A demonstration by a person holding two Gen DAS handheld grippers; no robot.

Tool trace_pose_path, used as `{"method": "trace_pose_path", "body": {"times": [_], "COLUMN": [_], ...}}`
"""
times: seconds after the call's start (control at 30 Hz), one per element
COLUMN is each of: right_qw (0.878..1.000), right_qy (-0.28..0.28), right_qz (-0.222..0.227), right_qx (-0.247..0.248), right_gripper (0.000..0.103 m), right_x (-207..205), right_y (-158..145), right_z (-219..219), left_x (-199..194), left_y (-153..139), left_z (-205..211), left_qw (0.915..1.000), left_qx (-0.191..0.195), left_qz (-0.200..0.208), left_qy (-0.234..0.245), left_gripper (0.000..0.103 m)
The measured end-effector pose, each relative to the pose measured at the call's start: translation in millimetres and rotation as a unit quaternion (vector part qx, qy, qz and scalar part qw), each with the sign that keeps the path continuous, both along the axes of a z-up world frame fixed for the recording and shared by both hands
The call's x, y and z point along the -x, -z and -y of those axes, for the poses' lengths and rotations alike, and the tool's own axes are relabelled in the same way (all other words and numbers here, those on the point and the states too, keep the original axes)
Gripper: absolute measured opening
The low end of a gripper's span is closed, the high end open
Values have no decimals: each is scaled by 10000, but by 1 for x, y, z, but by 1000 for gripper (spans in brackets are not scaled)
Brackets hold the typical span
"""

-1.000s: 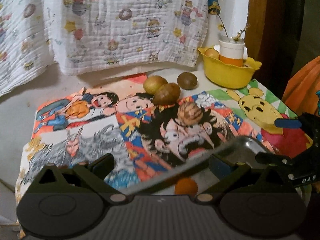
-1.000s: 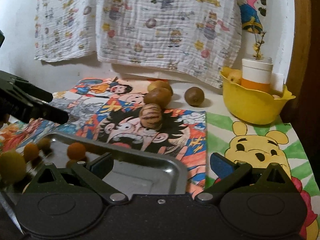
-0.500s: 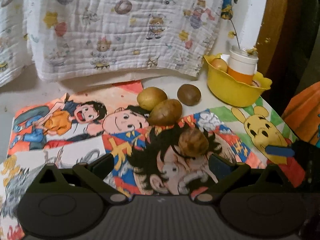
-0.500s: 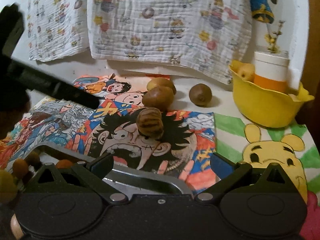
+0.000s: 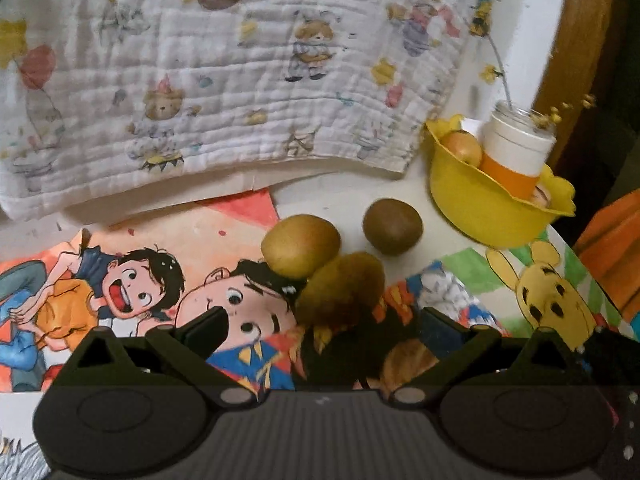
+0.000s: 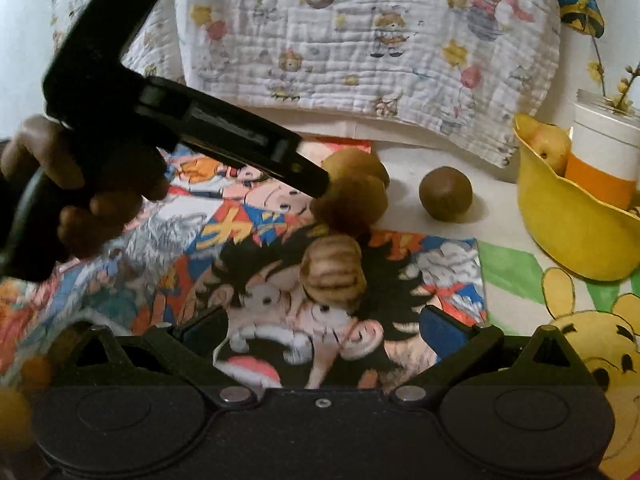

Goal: Organize fruits
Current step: 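Reach the right tool to a striped melon while the left tool reaches a brown fruit, then close the right tool on the striped melon while the left tool grasps the brown fruit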

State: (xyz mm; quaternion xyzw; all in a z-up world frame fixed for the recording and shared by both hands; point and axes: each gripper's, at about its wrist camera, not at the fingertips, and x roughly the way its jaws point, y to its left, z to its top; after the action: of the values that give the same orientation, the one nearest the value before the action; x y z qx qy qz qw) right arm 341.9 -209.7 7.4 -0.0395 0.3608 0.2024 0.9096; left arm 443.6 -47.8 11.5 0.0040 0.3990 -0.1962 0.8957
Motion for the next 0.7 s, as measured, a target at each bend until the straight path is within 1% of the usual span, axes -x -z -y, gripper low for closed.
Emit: {"method": "trace_pose_path", "body": {"times": [0.17, 0.37, 0.47, 0.6, 0.67, 0.7], "right_qw": [10000, 10000, 9999, 9999, 9999, 9999], "right_qy": [67, 68, 75, 86, 111, 105], "right_qz": [14, -11, -26, -79, -93, -97], "right_qx": [68, 47, 66, 63, 63, 76], "right_gripper": [92, 84, 79, 71, 65, 64], "right_x": [-21, -36, -41, -47, -49, -49], "right_y": [5, 13, 18, 24, 26, 27], "right_z": [-9, -15, -17, -19, -19, -19], "left_x": [-25, -49, -57, -61, -63, -64], "left_y": [11, 26, 32, 38, 41, 42], "left_z": [5, 17, 21, 29, 31, 31], "left_qw": [9994, 9965, 9948, 9934, 9925, 9919], "left_qx": [179, 300, 304, 235, 258, 283], "left_qz": [-300, -771, -951, -1100, -1169, -1212], "left_qy": [-12, -83, -183, -207, -227, -255], "left_gripper": [99, 91, 87, 78, 77, 76]}}
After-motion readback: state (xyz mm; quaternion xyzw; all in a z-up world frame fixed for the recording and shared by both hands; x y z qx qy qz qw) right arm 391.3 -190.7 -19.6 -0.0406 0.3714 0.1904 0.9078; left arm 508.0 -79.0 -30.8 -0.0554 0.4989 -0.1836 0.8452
